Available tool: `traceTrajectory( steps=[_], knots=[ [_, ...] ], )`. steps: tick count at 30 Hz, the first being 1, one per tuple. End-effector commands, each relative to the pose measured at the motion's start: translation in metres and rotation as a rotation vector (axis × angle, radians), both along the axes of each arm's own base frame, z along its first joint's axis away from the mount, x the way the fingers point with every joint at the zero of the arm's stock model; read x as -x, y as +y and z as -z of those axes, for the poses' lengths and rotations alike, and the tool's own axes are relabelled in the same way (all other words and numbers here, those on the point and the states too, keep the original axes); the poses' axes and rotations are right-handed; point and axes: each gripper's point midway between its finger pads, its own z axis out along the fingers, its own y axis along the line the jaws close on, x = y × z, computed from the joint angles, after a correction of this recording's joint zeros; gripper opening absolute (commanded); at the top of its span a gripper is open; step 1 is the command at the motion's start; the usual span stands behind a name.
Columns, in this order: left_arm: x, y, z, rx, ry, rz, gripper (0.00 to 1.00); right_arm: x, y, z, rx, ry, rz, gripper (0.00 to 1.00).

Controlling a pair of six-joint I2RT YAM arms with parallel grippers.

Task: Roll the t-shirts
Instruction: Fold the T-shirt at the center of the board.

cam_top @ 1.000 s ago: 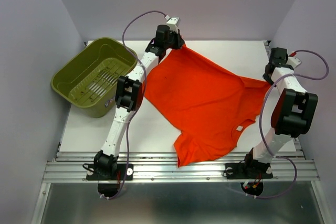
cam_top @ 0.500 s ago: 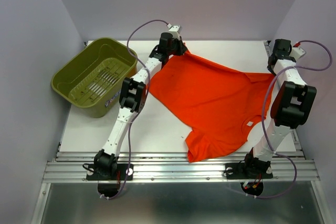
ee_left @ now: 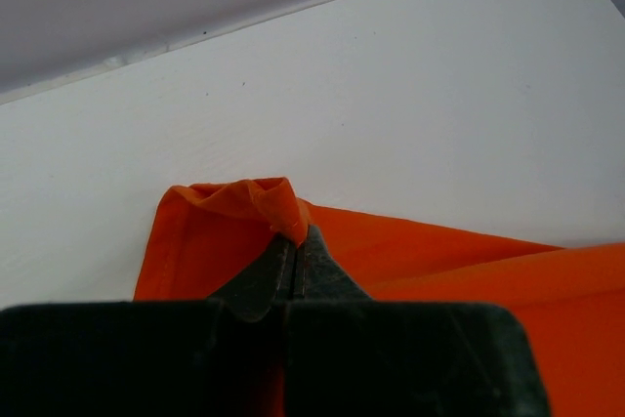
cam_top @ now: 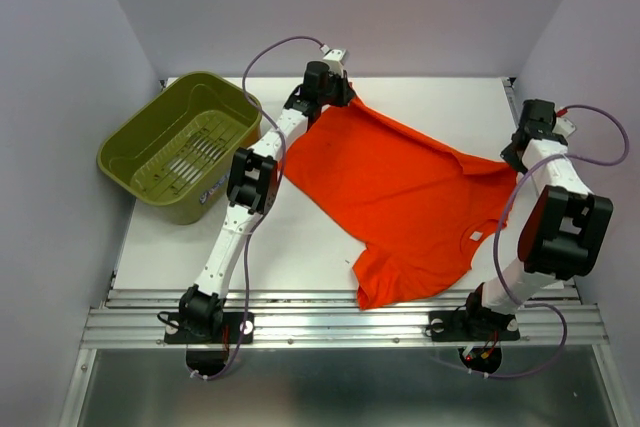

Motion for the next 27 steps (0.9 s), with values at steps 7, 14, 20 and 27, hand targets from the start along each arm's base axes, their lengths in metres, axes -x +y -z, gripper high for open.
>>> traceTrajectory(
  steps=[7,14,20,27],
  knots=[
    [0.000,0.024,-0.106,-0.002,-0.168,-0.015,0.00,0.036,0.048,-0.020,-0.149,-0.072,-0.070,0.01],
    [0.001,0.038,-0.108,-0.050,-0.165,-0.036,0.00,0.050,0.087,-0.029,-0.197,-0.064,-0.157,0.01],
    [0.005,0.045,-0.103,-0.091,-0.144,-0.035,0.00,0.062,0.107,-0.027,-0.206,-0.049,-0.193,0.01],
    [0.012,0.054,-0.087,-0.142,-0.100,-0.043,0.00,0.078,0.111,-0.030,-0.205,-0.039,-0.184,0.01]
  ],
)
